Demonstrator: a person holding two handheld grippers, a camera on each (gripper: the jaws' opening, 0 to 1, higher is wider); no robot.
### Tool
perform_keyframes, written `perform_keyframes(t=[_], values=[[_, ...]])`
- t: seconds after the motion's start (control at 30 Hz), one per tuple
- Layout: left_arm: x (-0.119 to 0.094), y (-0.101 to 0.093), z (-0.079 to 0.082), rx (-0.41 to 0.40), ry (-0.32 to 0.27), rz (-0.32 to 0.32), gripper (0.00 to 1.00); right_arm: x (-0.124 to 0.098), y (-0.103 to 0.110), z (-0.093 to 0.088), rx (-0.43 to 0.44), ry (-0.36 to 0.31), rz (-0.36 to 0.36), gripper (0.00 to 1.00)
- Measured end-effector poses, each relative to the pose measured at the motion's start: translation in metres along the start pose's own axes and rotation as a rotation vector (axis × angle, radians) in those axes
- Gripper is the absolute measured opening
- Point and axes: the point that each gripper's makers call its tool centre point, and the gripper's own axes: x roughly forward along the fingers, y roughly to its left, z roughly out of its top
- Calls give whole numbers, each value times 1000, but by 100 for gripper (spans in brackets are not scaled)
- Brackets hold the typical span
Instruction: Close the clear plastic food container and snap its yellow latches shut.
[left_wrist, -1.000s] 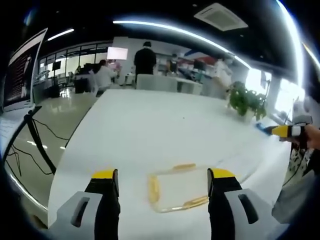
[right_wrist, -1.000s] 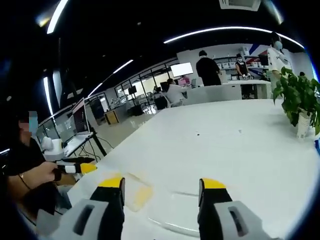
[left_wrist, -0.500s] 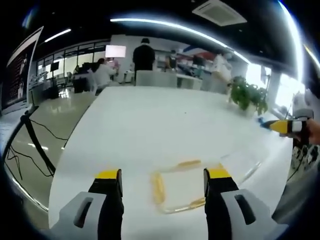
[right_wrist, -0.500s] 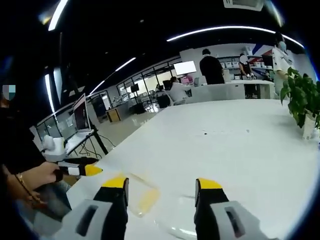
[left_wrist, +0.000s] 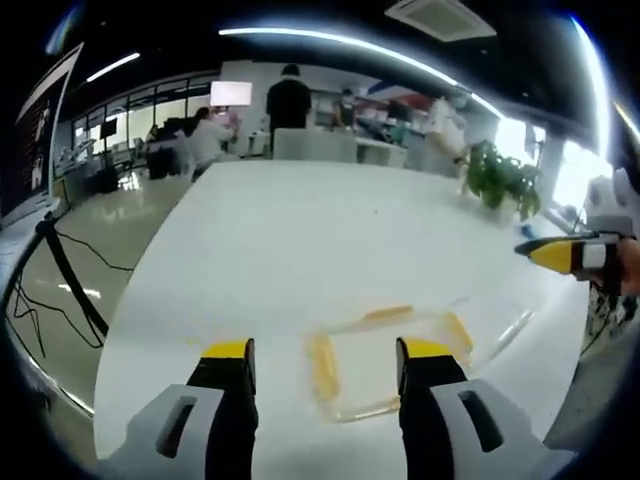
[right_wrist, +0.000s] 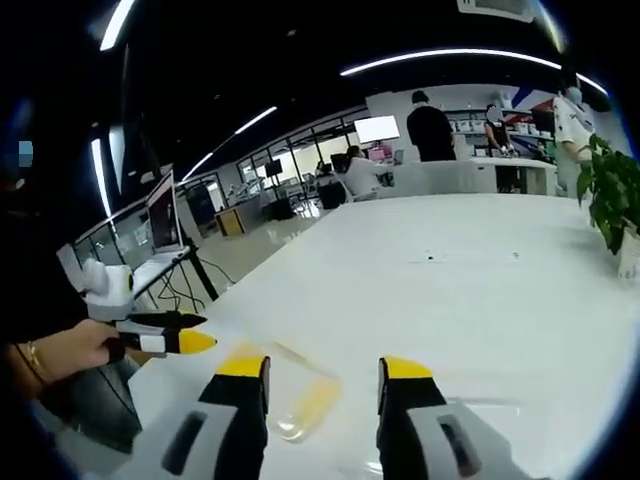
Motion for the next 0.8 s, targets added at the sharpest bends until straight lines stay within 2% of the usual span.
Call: perform_keyframes(t=[0.2, 0.57, 0.8], values=[[4, 3, -7, -1, 20, 5, 51, 15, 15, -13, -21, 25, 11, 36], [12, 4, -13, 35, 40, 4, 44, 36, 26, -27, -26, 48, -4, 29], [19, 4, -20, 41, 56, -3, 39, 44, 23, -43, -66, 87, -54, 23]])
